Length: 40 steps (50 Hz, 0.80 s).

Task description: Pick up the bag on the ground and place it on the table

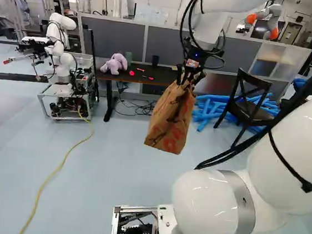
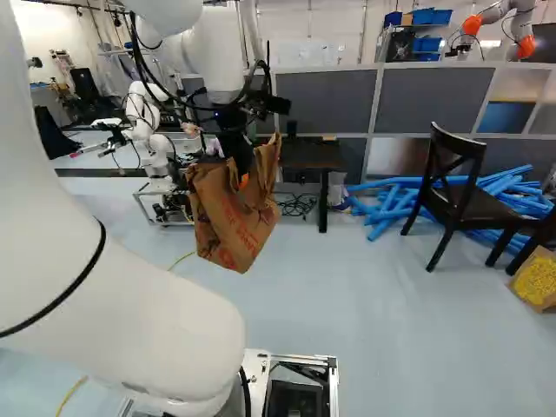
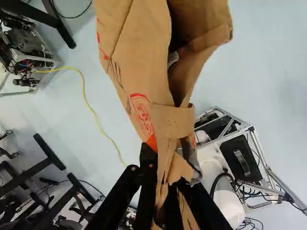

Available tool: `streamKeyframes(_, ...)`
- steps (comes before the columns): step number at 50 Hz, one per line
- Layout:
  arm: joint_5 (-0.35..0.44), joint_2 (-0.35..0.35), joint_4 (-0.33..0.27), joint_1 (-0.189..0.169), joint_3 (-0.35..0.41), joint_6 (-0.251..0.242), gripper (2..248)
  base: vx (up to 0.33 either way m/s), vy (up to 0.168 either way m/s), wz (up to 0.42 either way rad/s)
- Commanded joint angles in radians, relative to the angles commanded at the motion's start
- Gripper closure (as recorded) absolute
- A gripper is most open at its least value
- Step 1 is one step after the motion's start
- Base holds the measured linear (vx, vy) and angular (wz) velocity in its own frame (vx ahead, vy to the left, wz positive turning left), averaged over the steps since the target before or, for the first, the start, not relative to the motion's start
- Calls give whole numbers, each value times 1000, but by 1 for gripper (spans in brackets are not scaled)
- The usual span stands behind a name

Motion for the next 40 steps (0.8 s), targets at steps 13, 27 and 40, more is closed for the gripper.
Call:
streamKeyframes(13, 0, 0, 0, 0, 0, 0, 229, 126, -73, 0)
streamKeyframes(27, 0, 0, 0, 0, 0, 0, 229, 134, -78, -2)
streamKeyframes(40, 0, 0, 0, 0, 0, 0, 229, 135, -78, 2)
